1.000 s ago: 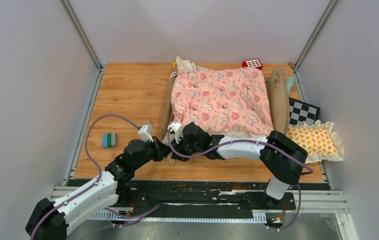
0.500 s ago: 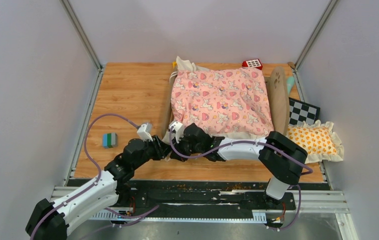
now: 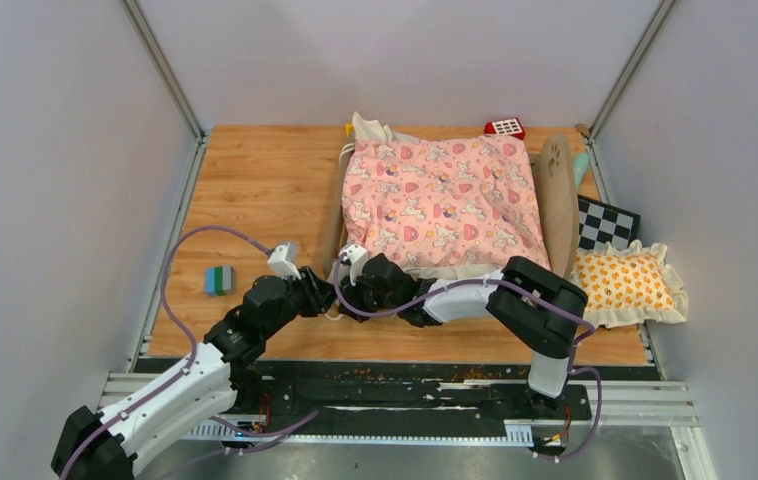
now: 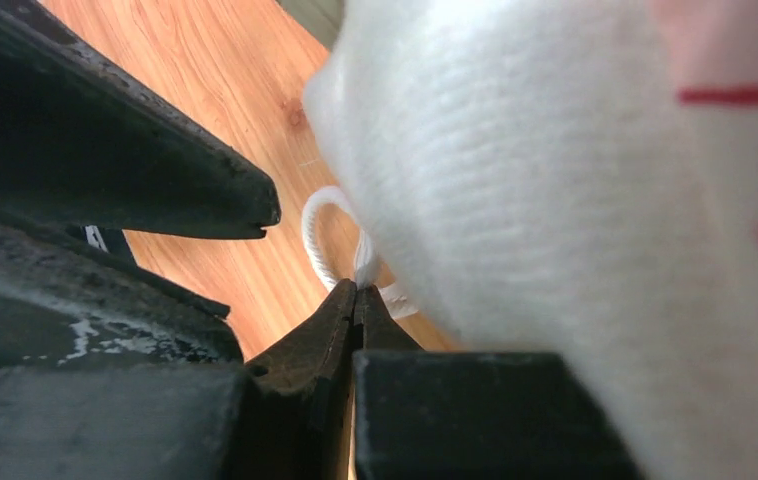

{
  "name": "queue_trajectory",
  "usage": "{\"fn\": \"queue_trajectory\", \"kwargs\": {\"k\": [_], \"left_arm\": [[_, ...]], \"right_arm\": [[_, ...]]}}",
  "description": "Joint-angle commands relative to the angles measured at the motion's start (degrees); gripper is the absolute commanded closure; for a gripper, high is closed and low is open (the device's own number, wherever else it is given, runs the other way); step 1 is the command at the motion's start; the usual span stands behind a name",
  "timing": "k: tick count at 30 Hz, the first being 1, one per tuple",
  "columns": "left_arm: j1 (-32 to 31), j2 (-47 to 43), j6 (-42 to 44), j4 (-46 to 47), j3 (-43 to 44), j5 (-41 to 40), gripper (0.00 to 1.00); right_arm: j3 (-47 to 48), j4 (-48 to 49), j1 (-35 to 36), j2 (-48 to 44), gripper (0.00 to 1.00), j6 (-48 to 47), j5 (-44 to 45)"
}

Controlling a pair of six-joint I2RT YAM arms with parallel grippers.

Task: Set up the pet bed
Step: Tie the ropes to the bed frame.

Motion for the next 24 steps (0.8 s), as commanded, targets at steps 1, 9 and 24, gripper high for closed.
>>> {"fn": "queue_trajectory", "kwargs": {"k": [1,9,24], "left_arm": [[-0.54,-1.1,0.7,0.24,1.67,2.75,0.57],[-0.55,-7.11,0.53,-9.43,2.67,-5.29,0.55],[1.37,-1.83,-1.21,-18.98,3.95,-26.45,0.43]], "right_arm": [[0.87,11.81,0.46,2.13,1.0,3.19,4.82],[3.29,12.41,1.21,4.64,1.0,2.93,8.1],[3.68,10.43,1.71,4.89,1.0,2.22,9.51]]}}
